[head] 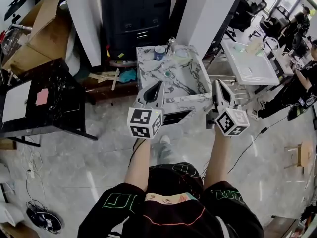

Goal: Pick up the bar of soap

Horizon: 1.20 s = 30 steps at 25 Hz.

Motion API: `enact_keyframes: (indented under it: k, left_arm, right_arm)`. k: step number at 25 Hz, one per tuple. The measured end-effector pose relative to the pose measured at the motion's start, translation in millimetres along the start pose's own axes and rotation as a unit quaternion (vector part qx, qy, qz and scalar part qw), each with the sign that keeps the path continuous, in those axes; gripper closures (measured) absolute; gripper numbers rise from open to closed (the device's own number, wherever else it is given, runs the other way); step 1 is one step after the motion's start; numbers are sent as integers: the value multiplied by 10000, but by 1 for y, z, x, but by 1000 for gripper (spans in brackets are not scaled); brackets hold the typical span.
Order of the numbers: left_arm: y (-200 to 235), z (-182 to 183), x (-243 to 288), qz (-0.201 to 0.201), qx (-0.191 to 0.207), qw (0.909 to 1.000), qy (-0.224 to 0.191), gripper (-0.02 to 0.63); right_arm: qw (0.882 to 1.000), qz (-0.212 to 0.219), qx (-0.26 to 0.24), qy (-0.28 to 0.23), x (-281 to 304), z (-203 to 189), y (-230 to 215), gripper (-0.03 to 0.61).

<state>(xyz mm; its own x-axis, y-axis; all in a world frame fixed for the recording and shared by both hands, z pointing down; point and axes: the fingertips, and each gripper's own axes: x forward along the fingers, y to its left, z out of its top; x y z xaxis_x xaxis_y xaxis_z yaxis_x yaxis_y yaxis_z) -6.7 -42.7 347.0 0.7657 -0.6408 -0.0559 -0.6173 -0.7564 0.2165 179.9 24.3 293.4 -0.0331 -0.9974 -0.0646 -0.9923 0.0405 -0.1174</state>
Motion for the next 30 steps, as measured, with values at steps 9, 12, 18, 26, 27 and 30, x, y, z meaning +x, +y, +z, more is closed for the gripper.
enact_keyframes:
  k: [9, 12, 18, 26, 27, 30]
  left_arm:
    - [57, -111, 77, 749, -694, 9896, 1016, 607]
    - [54, -130, 121, 720, -575, 9872, 1305, 607]
    - [56, -131, 177, 750, -255, 9819, 1719, 607]
    - [53, -126, 212, 843, -67, 9802, 1790, 607]
    - [54, -127, 214, 848, -39, 9798, 1809, 607]
    - [62, -128, 217, 857, -10, 9793, 1832, 607]
  right_arm:
    - [9914, 311, 517, 1164, 93, -118, -53, 572]
    - [9889, 218, 782, 1243, 117, -135, -99, 573]
    - [9835, 96, 1436, 1095, 153, -148, -160, 573]
    - [9805, 400, 1619, 1036, 194, -153, -176, 572]
    - [9801, 414, 1651, 1020, 198, -154, -177, 572]
    - [9791, 502, 1683, 1025, 211, -160, -169, 574]
